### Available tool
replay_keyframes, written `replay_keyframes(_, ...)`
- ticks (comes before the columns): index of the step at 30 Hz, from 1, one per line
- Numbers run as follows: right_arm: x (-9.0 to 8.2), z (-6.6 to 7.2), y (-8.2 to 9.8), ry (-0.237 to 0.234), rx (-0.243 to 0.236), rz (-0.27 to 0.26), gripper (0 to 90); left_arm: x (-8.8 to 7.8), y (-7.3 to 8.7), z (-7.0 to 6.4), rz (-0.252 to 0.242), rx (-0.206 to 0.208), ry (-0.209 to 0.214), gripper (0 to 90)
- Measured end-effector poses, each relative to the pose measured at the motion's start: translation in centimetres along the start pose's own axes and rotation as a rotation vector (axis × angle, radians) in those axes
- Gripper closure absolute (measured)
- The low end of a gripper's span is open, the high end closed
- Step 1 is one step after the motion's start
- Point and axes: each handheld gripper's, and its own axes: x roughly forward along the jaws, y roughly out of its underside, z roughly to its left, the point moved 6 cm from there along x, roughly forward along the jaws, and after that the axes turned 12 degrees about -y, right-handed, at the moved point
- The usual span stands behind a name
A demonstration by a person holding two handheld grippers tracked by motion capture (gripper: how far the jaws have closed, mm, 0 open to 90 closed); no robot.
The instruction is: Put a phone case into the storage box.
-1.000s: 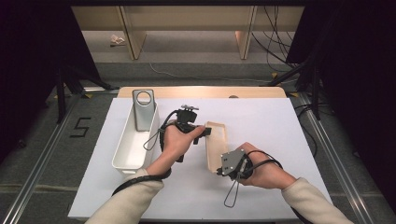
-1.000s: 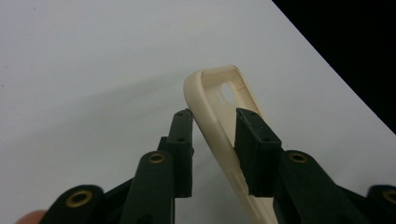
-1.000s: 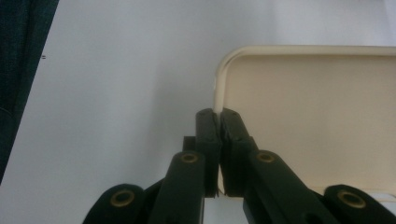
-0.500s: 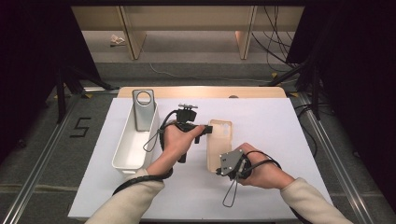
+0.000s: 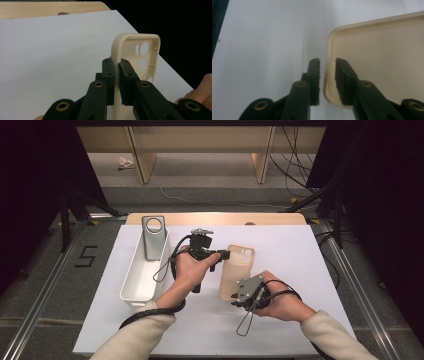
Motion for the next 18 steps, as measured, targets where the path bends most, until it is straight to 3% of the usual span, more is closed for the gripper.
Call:
replay_keyframes(3,-0.4,-0.2,-0.1,0.004,0.032,-0.046,64.6,-0.3,-0.2,0.3,-0.023,0.022,-0.010,83.8)
replay_keyframes(12,-2.0,-0.1,-0.1,0.003,0.160,-0.263,41.0,-1.6,-0.8,1.4,-0.081,0.044,-0.027,83.7)
replay_keyframes(18,-2.9,-0.5,0.9,0.051,0.235,-0.317,30.9,-2.7,-1.2,2.3,-0.125,0.072,-0.043,83.7)
